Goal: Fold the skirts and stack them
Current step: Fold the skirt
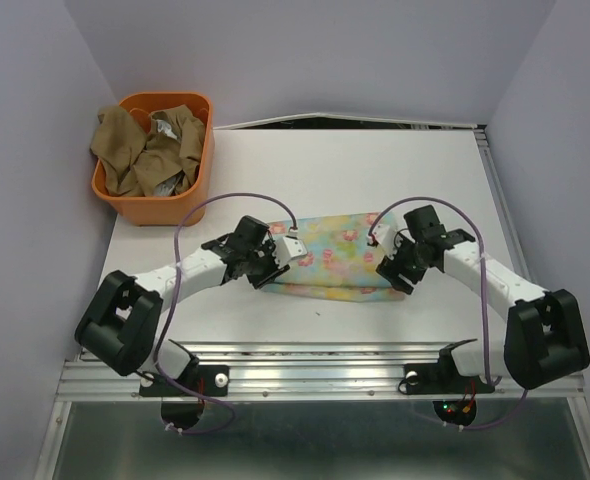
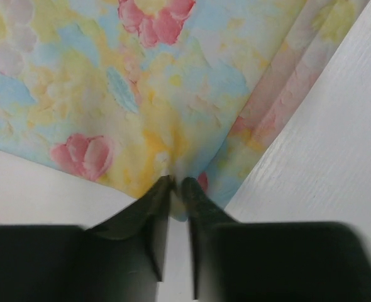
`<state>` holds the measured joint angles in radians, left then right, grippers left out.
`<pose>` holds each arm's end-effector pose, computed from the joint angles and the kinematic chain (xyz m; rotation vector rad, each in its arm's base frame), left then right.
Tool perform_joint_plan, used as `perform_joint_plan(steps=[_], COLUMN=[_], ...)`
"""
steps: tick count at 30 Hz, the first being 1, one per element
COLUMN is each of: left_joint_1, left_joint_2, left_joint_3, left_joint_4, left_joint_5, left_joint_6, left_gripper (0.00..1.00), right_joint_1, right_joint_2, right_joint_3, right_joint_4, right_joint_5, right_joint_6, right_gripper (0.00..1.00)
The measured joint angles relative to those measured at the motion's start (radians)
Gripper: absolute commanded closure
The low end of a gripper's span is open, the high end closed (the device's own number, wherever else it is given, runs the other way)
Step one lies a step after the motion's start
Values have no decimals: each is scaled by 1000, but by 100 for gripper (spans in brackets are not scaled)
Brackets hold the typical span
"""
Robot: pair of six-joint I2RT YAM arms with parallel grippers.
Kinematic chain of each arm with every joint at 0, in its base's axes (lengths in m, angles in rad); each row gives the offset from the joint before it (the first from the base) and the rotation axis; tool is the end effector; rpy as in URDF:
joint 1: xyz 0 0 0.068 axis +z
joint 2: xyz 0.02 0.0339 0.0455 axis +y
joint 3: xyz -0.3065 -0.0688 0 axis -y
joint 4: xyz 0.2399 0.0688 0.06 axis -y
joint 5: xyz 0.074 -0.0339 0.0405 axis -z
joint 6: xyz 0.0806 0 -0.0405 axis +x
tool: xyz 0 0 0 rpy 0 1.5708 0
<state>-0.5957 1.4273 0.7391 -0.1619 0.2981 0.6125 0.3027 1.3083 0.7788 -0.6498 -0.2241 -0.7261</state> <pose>0.2344 -0.1875 0.1973 1.4733 1.8959 -0.3524 0.2200 0.0875 0.1991 -1.3846 2.3273 0.1850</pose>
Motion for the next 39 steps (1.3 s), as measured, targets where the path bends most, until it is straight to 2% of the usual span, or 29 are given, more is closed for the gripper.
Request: perform_joint_plan(steps=[1, 4, 7, 10, 11, 15, 16, 17, 19, 21, 22, 23, 24, 25, 26, 30, 32, 33, 34, 35, 36, 37, 39], left_joint_1=[0, 2, 2, 2, 2, 2, 2, 2, 2, 2, 1, 0, -1, -3, -5, -10, -14, -17, -20, -23, -26, -27, -34], left_joint_2=[-13, -87, -180, -200, -189, -90, -57, -28, 19, 59, 75, 87, 103, 111, 119, 114, 105, 101, 97, 92, 86, 76, 46], left_joint_3=[0, 5, 34, 88, 109, 155, 156, 155, 154, 146, 137, 128, 110, 101, 86, 69, 62, 58, 56, 55, 55, 55, 56], left_joint_4=[-19, -87, -125, -133, -129, -110, -105, -106, -106, -101, -96, -96, -95, -96, -96, -86, -82, -82, -84, -85, -88, -92, -101], left_joint_5=[2, 9, 21, 25, 26, 39, 40, 41, 42, 42, 42, 41, 41, 41, 43, 53, 54, 53, 52, 51, 48, 48, 50], left_joint_6=[-5, -12, -19, -22, -24, -28, -28, -27, -23, -13, -12, -5, 2, 0, 5, 7, -1, -5, -9, -15, -20, -26, -47], left_gripper=[42, 39, 39, 39, 39, 50, 57, 62, 72, 84, 94, 97, 100, 100, 100, 100, 100, 100, 93, 89, 84, 74, 69], right_joint_1=[0, 0, 4, 29, 39, 77, 88, 95, 109, 118, 119, 119, 119, 119, 119, 124, 124, 124, 124, 124, 124, 123, 116], right_joint_2=[-3, -20, -63, -66, -56, 26, 45, 55, 71, 92, 103, 111, 112, 120, 130, 195, 270, 312, 340, 351, 372, 382, 386], right_joint_3=[14, 87, 173, 194, 190, 122, 90, 71, 28, -8, -24, -36, -35, -35, -31, 23, 90, 128, 155, 168, 188, 203, 227], right_joint_4=[-15, -70, -92, -93, -94, -76, -67, -63, -51, -30, -12, 16, 34, 60, 75, 149, 196, 228, 250, 264, 280, 294, 304], right_joint_5=[-3, -9, -33, -51, -55, -62, -60, -60, -44, -19, -5, 13, 32, 63, 87, 165, 211, 232, 252, 259, 275, 295, 325], right_joint_6=[8, 46, 93, 127, 134, 156, 161, 162, 159, 154, 146, 145, 142, 141, 137, 127, 114, 105, 94, 86, 76, 68, 42], right_gripper=[23, 21, 22, 22, 26, 41, 44, 49, 53, 67, 73, 81, 89, 90, 95, 97, 94, 85, 80, 69, 38, 35, 30])
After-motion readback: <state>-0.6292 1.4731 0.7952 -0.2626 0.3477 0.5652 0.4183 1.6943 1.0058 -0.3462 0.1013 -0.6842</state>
